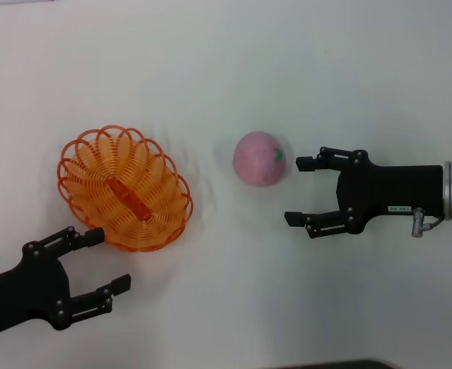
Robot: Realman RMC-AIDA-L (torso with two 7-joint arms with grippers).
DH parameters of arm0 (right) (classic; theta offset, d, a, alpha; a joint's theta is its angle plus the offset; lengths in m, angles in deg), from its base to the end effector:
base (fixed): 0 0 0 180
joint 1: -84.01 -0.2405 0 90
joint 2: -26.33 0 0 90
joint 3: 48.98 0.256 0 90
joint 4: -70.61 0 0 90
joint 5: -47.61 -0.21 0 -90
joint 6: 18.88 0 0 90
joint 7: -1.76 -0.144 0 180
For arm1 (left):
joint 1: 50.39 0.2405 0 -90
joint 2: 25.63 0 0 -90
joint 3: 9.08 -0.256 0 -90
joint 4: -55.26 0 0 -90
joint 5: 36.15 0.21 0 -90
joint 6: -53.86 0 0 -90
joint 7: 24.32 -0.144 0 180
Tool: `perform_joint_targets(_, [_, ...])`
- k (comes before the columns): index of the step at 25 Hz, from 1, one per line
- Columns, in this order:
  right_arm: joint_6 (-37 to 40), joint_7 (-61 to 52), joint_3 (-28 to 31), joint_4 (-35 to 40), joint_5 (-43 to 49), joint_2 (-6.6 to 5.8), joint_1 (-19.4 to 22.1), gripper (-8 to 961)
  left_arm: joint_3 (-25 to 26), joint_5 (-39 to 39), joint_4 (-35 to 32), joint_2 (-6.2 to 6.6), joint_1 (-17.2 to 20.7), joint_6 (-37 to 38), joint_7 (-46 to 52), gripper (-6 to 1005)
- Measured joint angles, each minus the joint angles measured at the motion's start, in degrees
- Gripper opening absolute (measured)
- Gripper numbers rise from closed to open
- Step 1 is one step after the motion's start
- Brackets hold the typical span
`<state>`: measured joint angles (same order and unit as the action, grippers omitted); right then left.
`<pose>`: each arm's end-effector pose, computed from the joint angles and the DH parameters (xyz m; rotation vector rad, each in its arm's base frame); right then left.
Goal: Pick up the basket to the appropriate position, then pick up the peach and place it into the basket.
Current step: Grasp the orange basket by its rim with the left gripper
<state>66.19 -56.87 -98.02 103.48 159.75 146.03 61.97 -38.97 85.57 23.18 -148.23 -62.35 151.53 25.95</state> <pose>0.3027 0.2778 -0.0377 -2.8029 0.3655 0.5454 -0.3367 0.1981 -0.0294 -2.6690 -0.5139 -0.7285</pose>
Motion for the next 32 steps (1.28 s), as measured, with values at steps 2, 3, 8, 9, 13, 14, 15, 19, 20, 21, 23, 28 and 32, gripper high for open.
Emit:
perform_joint_targets(2, [0.0,0.0,0.0,0.0,0.0,0.0,0.0,955,0.0,0.0,0.0,0.0,0.0,0.0,0.0,811])
perform_joint_targets(3, [0.0,0.0,0.0,0.0,0.0,0.0,0.0,955,0.0,0.0,0.0,0.0,0.1,0.0,0.0,811])
perform_joint_targets(8, [0.0,0.0,0.0,0.0,0.0,0.0,0.0,954,0.0,0.0,0.0,-0.06,0.1,0.0,0.0,811])
perform_joint_targets(9, [0.0,0.0,0.0,-0.1,0.0,0.0,0.1,954,0.1,0.0,0.0,-0.07,0.1,0.0,0.1,811])
perform_joint_targets(13, [0.0,0.0,0.0,-0.1,0.0,0.0,0.1,954,1.0,-0.4,-0.1,-0.05,0.2,0.6,1.7,811])
perform_joint_targets(14, [0.0,0.0,0.0,-0.1,0.0,0.0,0.1,954,1.5,-0.5,-0.3,-0.03,0.2,0.7,3.0,811])
perform_joint_targets(15, [0.0,0.0,0.0,-0.2,0.0,-0.03,0.1,953,2.0,-0.6,-0.5,0.0,0.2,0.8,4.4,811])
perform_joint_targets(19, [0.0,0.0,0.0,-0.2,0.0,-0.1,0.1,953,3.8,-0.6,-2.6,0.28,0.0,1.1,12.5,811])
perform_joint_targets(20, [0.0,0.0,0.0,-0.2,0.0,-0.1,0.1,953,4.3,-0.6,-3.3,0.4,-0.2,1.3,15.1,811])
perform_joint_targets(21, [0.0,0.0,0.0,-0.2,0.0,-0.09,0.1,953,4.5,-0.6,-3.9,0.55,-0.4,1.4,17.8,811])
perform_joint_targets(23, [0.0,0.0,0.0,-0.2,0.0,-0.09,0.1,953,4.6,-0.5,-4.6,1.02,-0.9,1.5,22.3,810])
perform_joint_targets(28, [0.0,0.0,0.0,-0.2,0.0,-0.09,0.1,952,4.1,0.0,-4.8,2.73,-2.6,1.7,31.9,810])
perform_joint_targets(32, [0.0,0.0,-0.2,-0.2,0.0,-0.09,0.1,952,3.8,0.1,-5.3,3.29,-3.4,1.9,36.6,810])
